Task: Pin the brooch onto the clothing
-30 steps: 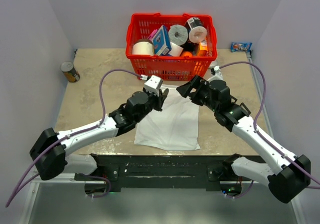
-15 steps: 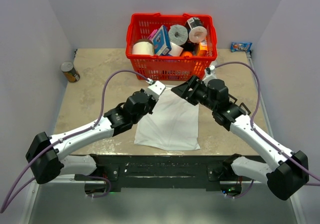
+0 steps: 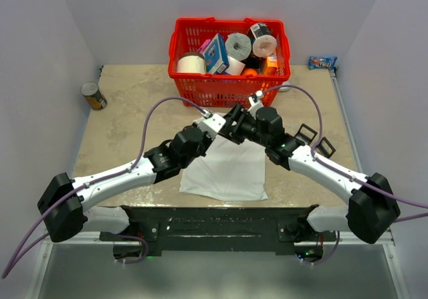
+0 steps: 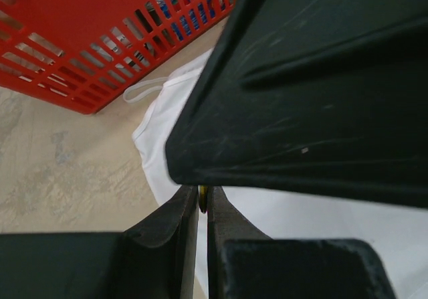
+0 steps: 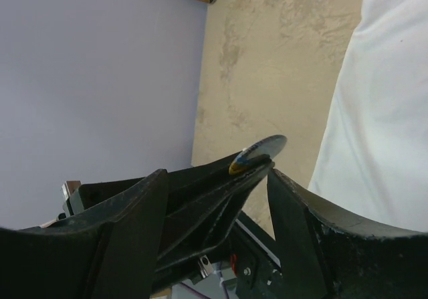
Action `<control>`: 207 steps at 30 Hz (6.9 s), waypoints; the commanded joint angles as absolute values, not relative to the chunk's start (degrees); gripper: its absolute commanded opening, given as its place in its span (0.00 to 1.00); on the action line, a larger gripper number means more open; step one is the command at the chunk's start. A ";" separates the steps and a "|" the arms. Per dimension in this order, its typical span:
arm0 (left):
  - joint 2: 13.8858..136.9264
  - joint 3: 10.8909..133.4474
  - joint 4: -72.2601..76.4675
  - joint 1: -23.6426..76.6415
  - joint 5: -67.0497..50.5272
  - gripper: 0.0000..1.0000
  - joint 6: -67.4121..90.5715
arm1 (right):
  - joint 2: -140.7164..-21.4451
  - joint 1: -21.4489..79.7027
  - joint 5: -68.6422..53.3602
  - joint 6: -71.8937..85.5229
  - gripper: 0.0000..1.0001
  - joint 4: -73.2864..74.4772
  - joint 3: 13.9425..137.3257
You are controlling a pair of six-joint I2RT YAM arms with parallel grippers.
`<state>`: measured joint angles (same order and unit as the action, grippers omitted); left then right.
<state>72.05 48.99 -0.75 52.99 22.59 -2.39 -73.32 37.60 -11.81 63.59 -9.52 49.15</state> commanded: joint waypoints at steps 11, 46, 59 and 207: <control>74.27 49.39 1.49 56.60 27.50 0.00 -2.81 | -74.79 39.29 -11.87 66.62 0.57 -14.68 47.20; 67.60 49.84 1.40 57.07 10.58 0.88 -0.72 | -69.35 38.94 1.13 54.86 0.00 -10.46 41.31; 61.87 47.11 17.03 28.31 -41.17 0.85 20.20 | -47.73 37.70 0.09 37.71 0.00 -14.68 34.37; 78.92 56.60 -1.91 32.34 -72.51 0.53 8.45 | -64.16 37.97 -37.00 6.95 0.00 32.08 65.74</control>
<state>78.91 53.41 3.73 32.14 -71.94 13.63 -64.49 37.93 -34.83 9.23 30.59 62.33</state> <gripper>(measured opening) 0.555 0.022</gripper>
